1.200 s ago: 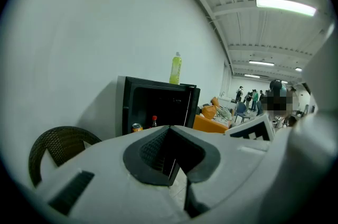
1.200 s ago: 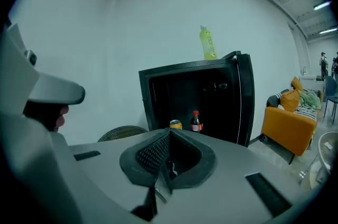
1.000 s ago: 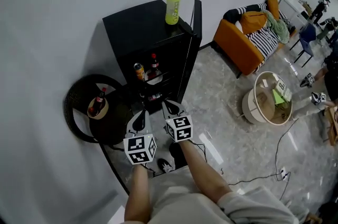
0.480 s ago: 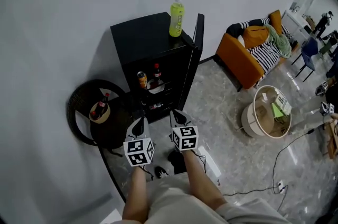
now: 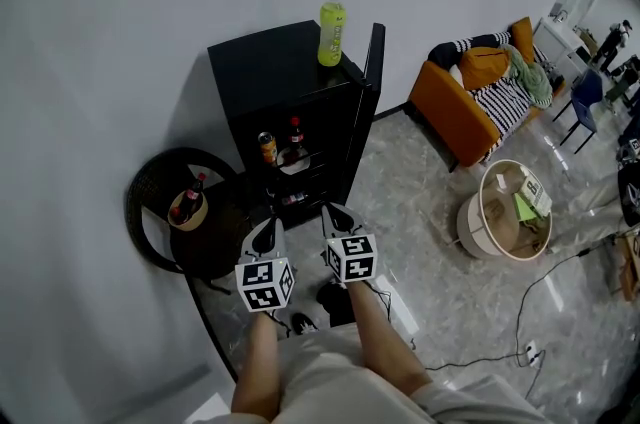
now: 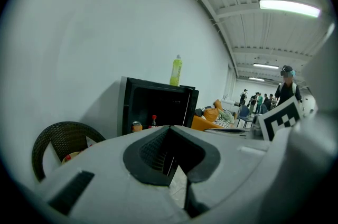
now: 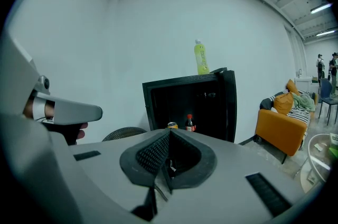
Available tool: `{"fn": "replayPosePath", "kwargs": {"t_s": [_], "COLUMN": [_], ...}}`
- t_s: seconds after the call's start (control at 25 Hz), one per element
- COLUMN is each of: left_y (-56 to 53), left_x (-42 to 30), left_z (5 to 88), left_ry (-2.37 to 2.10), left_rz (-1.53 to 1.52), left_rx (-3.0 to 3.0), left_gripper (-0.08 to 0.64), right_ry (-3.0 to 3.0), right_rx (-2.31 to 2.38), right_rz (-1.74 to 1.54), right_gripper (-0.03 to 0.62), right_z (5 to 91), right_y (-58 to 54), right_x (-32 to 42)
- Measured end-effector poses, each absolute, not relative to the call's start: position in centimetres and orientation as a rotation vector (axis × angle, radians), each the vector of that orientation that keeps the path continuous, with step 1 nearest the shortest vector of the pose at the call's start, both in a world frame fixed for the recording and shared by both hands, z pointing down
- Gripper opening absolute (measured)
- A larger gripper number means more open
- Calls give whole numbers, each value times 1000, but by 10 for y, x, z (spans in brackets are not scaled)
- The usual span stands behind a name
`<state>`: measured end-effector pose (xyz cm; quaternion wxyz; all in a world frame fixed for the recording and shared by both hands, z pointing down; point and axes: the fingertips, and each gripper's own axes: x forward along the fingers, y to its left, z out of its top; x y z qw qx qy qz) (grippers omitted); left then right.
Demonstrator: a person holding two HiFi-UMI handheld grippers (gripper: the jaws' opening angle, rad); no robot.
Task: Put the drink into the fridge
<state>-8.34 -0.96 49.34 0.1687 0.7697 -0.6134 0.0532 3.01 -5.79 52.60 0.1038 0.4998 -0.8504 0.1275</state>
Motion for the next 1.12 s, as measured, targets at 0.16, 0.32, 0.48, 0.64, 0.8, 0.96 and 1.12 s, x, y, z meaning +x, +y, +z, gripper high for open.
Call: {"fn": "replayPosePath", "kwargs": {"t_s": [0.16, 0.32, 0.48, 0.64, 0.8, 0.96, 1.12], "left_y": [-9, -9, -9, -10, -11, -11, -13], "left_x": [-80, -80, -81, -81, -82, -83, -83], "left_z": [492, 489, 490, 492, 489, 487, 488], "left_ry": [-1743, -1743, -1738, -1733, -1729, -1723, -1722], "left_rz": [151, 143, 154, 178, 140, 118, 119], "left_rx": [2197, 2203, 2201, 2202, 2199, 2207, 2209], "left_gripper": [9, 9, 9, 9, 9, 9, 9], "right_ry": [-2511, -2514, -2513, -2518, -2515, -2516, -2516], "right_rx": [1477, 1481, 1483, 1481, 1478, 1480, 1477], "right_rz": [378, 377, 383, 383, 390, 395, 400], "right_gripper": [6, 6, 6, 6, 6, 6, 6], "right_z": [526, 524, 524, 524, 526, 526, 527], "right_y": [-57, -56, -57, -58, -58, -58, -59], "right_x": [33, 32, 31, 27, 26, 25, 23]}}
